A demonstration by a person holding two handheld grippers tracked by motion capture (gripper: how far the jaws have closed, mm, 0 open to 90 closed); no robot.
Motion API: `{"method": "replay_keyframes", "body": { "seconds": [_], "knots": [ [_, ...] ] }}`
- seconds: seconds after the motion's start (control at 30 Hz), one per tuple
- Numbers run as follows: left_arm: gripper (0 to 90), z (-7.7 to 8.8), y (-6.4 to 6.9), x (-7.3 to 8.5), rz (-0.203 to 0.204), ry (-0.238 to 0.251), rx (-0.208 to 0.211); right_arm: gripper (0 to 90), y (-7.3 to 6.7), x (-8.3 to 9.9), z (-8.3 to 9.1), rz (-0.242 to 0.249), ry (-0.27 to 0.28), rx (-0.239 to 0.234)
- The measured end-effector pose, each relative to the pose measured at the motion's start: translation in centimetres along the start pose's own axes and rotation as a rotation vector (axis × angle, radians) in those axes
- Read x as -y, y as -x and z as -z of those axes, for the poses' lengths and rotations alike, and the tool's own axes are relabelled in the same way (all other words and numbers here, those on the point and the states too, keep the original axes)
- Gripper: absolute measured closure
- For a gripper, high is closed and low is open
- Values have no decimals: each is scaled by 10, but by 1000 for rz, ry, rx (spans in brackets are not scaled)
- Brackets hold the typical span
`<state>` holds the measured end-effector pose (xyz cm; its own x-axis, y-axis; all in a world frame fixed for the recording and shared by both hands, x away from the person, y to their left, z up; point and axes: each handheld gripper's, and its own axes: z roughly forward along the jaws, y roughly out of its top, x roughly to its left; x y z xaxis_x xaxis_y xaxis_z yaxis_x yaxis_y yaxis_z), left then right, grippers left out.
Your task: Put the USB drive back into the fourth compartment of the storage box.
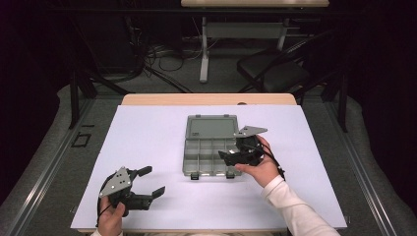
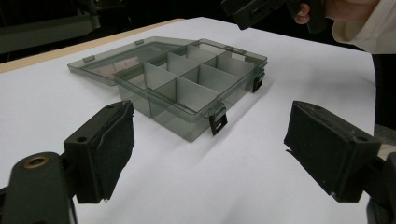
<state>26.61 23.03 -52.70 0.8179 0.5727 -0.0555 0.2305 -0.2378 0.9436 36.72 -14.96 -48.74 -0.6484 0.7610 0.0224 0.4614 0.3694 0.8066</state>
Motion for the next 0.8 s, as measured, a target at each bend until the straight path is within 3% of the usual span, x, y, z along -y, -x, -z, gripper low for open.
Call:
{"method": "replay_keyframes", "body": {
  "seconds": [0.33, 0.5, 0.8],
  "knots": [
    [158, 1, 0, 0, -1, 6, 4, 67, -15, 14, 22, 5, 53, 9],
    [158, 1, 0, -1, -6, 4, 5, 57, -15, 25, 34, -13, 94, 33],
    [158, 0, 0, -1, -2, 4, 8, 56, -15, 56, 55, -40, 121, 59]
  ]
}}
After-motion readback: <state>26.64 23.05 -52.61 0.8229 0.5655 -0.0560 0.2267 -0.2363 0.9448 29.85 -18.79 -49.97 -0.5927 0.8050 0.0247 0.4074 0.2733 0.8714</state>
